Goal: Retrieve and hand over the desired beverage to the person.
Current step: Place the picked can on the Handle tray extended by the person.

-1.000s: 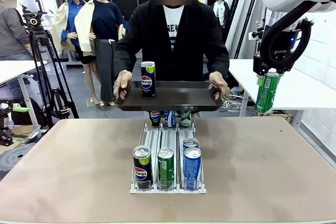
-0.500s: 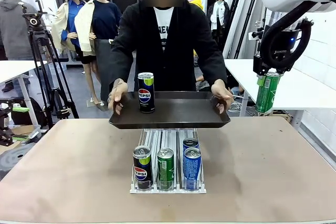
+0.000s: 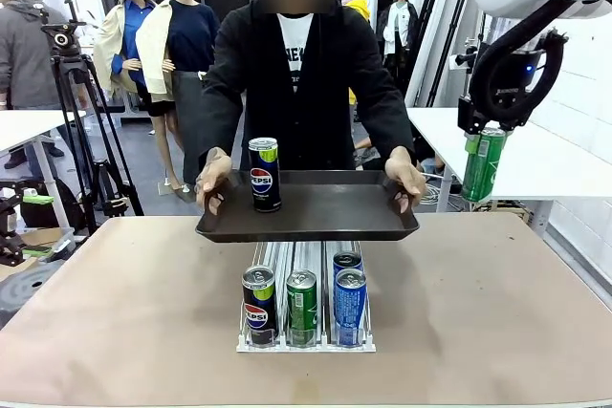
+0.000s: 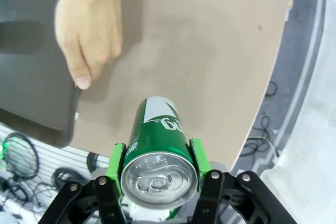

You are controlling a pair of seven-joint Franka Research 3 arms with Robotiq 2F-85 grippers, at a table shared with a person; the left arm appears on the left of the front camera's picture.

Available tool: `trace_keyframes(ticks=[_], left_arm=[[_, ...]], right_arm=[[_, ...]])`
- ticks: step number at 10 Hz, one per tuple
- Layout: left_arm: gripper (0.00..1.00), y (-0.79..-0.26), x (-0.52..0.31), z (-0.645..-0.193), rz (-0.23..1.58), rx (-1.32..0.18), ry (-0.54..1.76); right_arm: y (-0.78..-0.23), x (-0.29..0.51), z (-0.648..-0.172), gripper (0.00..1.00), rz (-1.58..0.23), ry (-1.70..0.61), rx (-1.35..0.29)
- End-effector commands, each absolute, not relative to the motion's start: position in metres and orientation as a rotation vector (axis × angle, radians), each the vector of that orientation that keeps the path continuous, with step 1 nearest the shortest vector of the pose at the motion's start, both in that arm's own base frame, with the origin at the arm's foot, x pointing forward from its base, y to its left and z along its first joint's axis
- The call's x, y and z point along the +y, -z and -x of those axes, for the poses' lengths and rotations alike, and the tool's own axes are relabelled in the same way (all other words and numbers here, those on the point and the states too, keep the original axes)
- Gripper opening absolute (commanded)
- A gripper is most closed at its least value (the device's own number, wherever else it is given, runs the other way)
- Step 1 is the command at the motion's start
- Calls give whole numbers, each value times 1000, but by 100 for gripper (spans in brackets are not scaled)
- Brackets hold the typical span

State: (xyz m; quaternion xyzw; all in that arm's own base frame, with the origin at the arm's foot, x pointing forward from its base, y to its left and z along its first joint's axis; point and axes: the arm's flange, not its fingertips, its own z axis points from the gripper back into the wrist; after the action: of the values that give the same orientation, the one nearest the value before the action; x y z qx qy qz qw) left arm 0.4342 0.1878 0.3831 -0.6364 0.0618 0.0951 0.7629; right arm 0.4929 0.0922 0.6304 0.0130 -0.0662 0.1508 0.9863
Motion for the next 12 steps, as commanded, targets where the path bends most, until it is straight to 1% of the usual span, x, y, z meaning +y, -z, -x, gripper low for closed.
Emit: trace_keyframes(ticks=[1, 3, 6, 7, 10, 12], left_arm=[[100, -386, 188, -431, 1378, 135, -203], [100, -386, 188, -431, 1378, 135, -203], [100, -386, 188, -431, 1378, 135, -203], [100, -386, 188, -431, 1378, 135, -203], [100, -386, 188, -431, 1378, 135, -203], [100, -386, 188, -431, 1378, 135, -203]], right_arm=[[-658, 118, -495, 26, -3, -348, -139], [-679, 154, -487, 26, 39, -404, -146], [-694, 199, -479, 26, 53, -482, -161], [-692, 219, -476, 26, 57, -515, -156], [-676, 267, -473, 26, -25, -568, -153], [-662, 299, -472, 26, -31, -609, -151]])
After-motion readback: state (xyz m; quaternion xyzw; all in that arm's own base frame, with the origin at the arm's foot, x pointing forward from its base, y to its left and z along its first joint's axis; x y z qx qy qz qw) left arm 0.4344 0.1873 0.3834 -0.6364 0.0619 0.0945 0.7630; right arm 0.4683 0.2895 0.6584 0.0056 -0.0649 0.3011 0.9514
